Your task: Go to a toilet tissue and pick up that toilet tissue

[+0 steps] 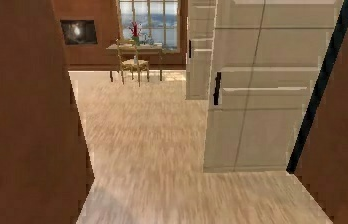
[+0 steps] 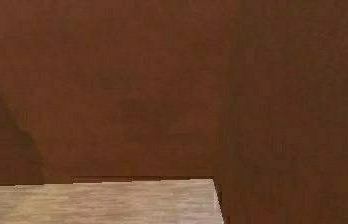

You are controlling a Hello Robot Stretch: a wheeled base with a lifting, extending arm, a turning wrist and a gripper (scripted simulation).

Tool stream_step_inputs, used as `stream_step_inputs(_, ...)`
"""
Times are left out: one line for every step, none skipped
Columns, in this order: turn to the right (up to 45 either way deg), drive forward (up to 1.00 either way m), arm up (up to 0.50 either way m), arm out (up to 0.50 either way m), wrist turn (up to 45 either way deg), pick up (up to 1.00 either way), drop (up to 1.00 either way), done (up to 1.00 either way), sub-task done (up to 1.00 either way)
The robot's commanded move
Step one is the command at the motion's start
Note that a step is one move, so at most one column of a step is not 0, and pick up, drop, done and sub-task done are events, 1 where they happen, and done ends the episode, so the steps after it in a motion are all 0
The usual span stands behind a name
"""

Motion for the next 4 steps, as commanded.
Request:
stream_step_inputs(-6.0,0.0,0.0,0.0,0.0,0.0,0.0,0.0,0.0)
stream_step_inputs(0.0,1.0,0.0,0.0,0.0,0.0,0.0,0.0,0.0)
stream_step_inputs(0.0,0.8,0.0,0.0,0.0,0.0,0.0,0.0,0.0)
stream_step_inputs(-45.0,0.0,0.0,0.0,0.0,0.0,0.0,0.0,0.0)
